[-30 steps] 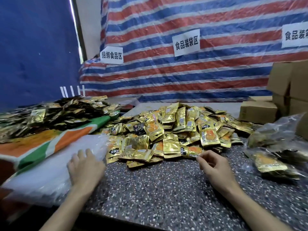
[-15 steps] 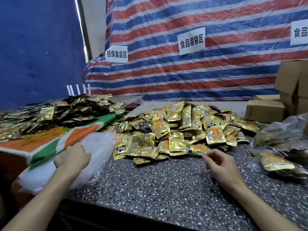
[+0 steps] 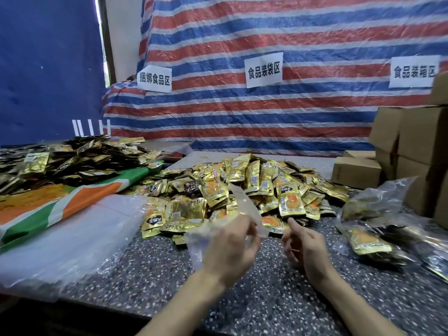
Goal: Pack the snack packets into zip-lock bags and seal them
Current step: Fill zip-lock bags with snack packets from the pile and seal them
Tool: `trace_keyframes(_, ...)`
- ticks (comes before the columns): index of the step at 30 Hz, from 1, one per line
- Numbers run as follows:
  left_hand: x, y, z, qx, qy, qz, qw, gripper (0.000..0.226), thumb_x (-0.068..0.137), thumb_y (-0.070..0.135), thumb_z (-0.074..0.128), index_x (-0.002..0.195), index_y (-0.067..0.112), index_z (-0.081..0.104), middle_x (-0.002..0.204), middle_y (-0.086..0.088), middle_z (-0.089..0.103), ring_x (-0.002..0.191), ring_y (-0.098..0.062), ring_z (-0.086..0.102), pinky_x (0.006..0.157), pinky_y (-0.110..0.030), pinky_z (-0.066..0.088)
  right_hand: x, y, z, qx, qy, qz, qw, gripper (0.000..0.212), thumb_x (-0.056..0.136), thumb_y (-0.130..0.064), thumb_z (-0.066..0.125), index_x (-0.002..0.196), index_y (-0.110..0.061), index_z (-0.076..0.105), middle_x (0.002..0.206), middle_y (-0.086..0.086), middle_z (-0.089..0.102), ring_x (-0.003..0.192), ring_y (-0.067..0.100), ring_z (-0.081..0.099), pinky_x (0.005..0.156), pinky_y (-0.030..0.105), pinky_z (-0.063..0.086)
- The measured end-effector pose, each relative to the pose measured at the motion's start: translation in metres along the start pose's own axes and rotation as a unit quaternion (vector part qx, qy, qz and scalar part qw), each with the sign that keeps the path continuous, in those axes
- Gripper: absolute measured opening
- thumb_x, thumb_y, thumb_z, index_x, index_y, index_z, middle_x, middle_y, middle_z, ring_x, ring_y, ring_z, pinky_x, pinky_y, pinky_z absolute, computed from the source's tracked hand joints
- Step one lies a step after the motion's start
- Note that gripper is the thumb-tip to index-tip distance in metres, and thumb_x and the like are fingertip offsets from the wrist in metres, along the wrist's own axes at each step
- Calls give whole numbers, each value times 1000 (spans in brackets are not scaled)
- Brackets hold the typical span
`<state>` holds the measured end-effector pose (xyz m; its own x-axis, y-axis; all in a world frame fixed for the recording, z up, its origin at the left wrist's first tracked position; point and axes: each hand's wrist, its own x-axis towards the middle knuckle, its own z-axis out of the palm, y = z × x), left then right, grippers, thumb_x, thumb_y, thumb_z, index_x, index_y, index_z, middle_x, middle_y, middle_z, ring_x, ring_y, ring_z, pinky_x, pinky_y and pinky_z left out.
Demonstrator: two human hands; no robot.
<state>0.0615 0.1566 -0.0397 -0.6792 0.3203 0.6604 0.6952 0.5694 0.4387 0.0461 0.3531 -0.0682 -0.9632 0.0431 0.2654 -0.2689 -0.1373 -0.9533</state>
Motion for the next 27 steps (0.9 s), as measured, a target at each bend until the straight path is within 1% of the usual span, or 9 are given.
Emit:
trace_keyframes(6,-16,-15,46,-5,-146,52,988,11,88,9,56,98,13,60,100,-6,66,91,-25,62,79,-43,52,3,6,-1,-24,-41,7,999,46,71,-55,78,63,-12,64,53,7,52,40,17,41,42,23,31)
trace_keyframes(9,-18,-16,41,-33,-145,70,986,17,82,16,61,95,26,63,96,12,68,89,-9,63,81,-33,53,3,8,2,-64,-72,5,995,28,74,-31,84,63,-12,66,51,7,53,39,16,42,40,21,33)
trace_keyframes(12,-17,-13,38,-102,-160,10,982,15,80,45,61,95,42,63,84,35,61,85,11,58,79,-10,46,3,5,3,-85,-76,-8,993,15,71,-14,81,62,-11,69,55,10,55,48,19,44,43,24,35)
trace_keyframes(15,-14,-12,37,-214,-120,-96,965,31,83,63,51,80,42,73,74,23,68,66,4,60,64,-9,41,2,6,3,-85,-80,-10,993,17,82,-3,73,67,0,66,62,17,56,58,26,43,47,27,32)
trace_keyframes(18,-11,-16,36,-266,-97,-134,950,49,84,61,52,75,18,73,73,0,71,65,-22,61,64,-27,44,1,4,5,-75,-88,18,993,36,88,-29,67,71,3,64,63,13,59,49,20,46,42,23,34)
trace_keyframes(20,-13,-16,36,-225,-120,-84,963,34,89,51,55,76,25,71,77,12,70,68,-9,61,66,-24,50,2,3,8,-99,-87,26,991,41,87,-42,65,71,-4,64,58,6,59,45,14,47,40,20,36)
trace_keyframes(23,-16,-14,39,-143,-164,-20,976,27,87,45,58,77,24,72,82,17,68,70,-6,62,62,-22,53,3,6,10,-143,-90,1,986,37,89,-28,73,61,-9,60,49,4,53,38,11,44,39,18,35)
trace_keyframes(25,-16,-12,36,-187,-157,-61,968,30,80,54,62,68,28,71,73,16,68,61,-5,60,59,-20,48,4,8,9,-141,-86,-8,986,30,82,-20,72,57,-10,58,48,4,49,36,10,40,38,17,31)
trace_keyframes(27,-13,-11,32,-326,-114,-177,922,45,77,63,63,63,20,71,62,5,67,54,-13,61,54,-22,49,4,8,8,-123,-85,-14,989,20,75,-17,64,56,-13,60,49,3,49,36,8,40,38,16,30)
